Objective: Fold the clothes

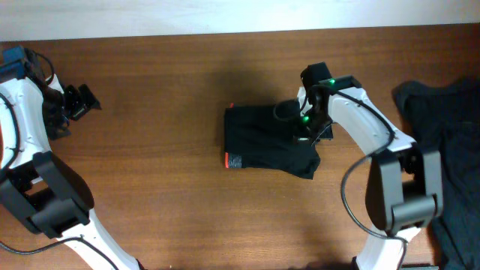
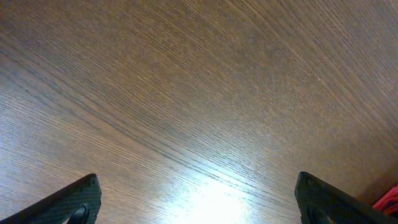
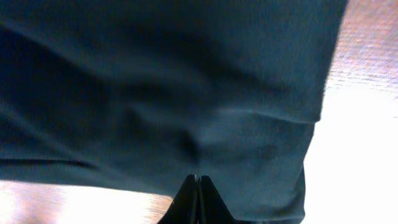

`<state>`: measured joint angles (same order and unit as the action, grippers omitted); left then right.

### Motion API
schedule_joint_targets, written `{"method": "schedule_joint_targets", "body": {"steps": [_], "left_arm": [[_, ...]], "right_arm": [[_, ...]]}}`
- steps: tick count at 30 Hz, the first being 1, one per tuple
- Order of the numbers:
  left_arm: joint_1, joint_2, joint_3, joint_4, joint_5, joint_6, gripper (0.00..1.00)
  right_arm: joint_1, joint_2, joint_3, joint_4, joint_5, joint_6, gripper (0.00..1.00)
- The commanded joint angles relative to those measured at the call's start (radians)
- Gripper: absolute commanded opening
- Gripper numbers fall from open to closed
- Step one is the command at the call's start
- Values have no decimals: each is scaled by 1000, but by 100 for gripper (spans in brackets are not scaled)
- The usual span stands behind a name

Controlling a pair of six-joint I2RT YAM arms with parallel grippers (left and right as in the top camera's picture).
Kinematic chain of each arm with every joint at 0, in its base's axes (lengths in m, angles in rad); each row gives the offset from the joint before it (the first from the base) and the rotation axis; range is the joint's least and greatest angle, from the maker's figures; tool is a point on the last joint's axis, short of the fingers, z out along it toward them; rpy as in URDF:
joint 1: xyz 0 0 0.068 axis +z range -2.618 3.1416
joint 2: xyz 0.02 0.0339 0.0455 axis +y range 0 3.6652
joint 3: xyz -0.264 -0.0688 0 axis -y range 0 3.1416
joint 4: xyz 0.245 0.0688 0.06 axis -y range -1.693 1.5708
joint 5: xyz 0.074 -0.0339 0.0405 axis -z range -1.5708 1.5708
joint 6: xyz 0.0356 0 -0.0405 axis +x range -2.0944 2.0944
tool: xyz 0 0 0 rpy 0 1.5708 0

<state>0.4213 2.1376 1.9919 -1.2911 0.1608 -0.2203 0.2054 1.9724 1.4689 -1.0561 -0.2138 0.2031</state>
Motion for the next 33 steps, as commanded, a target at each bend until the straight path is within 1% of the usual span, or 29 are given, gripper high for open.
{"method": "schedule_joint_targets", "body": {"steps": [1,7,9,15,18,22,24,28,31,33], "left_arm": [[3,-26,15,-1,-3,9,99],[3,-26,15,-1,-3,9,99],[3,-26,15,-1,-3,9,99],[3,-26,15,-1,-3,9,99],[3,-26,15,-1,-3,9,99],[3,-26,15,-1,-3,9,99],[3,-26,15,-1,-3,9,99],[3,-26,15,-1,-3,9,99],[3,-26,15,-1,-3,9,99],[3,-26,15,-1,-3,9,99]], "right_arm": [[5,34,-11,-17,24,0,4],[18,44,-136,104,42,0,4],[18,44,-185,138,41,20,4],[18,44,-248,119,3,19,4],[18,42,-246,84,-105,6,4],[18,16,-210,51,-346,-109,4],[18,-3,-167,11,-414,-166,4],[15,-46,-48,-90,-375,-203,4],[9,-75,39,-144,-241,-192,4],[3,-82,74,-176,-122,-134,4]]}}
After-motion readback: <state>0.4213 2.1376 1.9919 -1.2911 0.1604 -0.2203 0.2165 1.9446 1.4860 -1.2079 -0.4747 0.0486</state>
